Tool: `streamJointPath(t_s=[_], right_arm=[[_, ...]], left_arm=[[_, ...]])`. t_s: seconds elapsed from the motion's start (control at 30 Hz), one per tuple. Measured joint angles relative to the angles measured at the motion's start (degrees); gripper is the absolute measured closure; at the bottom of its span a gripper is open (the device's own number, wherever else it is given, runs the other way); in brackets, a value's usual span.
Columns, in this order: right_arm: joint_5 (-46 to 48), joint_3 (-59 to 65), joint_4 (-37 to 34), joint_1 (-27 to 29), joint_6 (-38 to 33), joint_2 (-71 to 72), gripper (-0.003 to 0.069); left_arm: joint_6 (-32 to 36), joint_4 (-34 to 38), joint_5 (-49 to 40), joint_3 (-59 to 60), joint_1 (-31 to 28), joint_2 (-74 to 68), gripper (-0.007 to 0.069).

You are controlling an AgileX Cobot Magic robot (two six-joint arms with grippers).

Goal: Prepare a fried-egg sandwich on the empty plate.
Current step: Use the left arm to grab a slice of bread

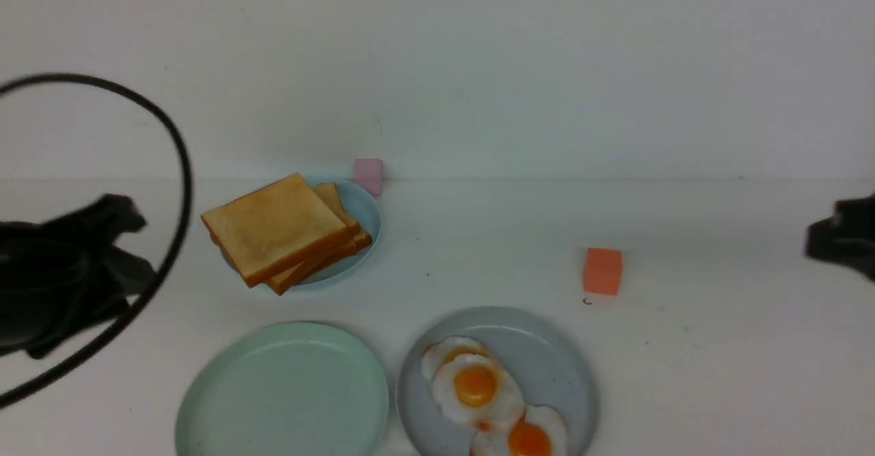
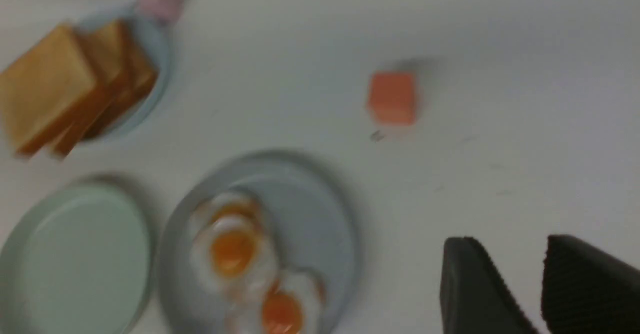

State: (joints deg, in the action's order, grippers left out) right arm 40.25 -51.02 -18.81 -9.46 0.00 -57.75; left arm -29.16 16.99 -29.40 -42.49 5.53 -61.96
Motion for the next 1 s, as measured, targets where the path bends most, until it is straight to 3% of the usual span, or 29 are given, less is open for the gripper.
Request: streamJointPath(t_s=[0.1, 0.27, 0.57, 0.77, 1.0], right_arm=[[1.2, 0.0, -5.1, -3.4, -6.1, -1.5, 0.0403], [2.5, 0.0, -7.4, -7.0, -10.0, -2.4, 0.0356], [4.1, 0.0, -7.4, -7.6, -12.0, -2.4, 0.0314], [4.9, 0.0, -7.4, -7.6, -12.1, -2.4, 0.0312], [5.2, 0.0, -7.4, -7.6, -12.1, -2.4, 0.0312]], left_arm=[[0.6, 1.0, 0.9, -1.9, 0.0, -6.7, 0.0386], [4.1, 1.5, 0.0, -9.3, 0.0, -17.1, 0.0379], [6.4, 1.7, -0.4, -21.7, -0.3, -32.3, 0.0279], [7.6, 5.6, -0.9, -26.5, -3.5, -39.7, 0.0263], [17.4, 14.4, -0.7, -26.8, -4.7, -44.1, 0.0263]])
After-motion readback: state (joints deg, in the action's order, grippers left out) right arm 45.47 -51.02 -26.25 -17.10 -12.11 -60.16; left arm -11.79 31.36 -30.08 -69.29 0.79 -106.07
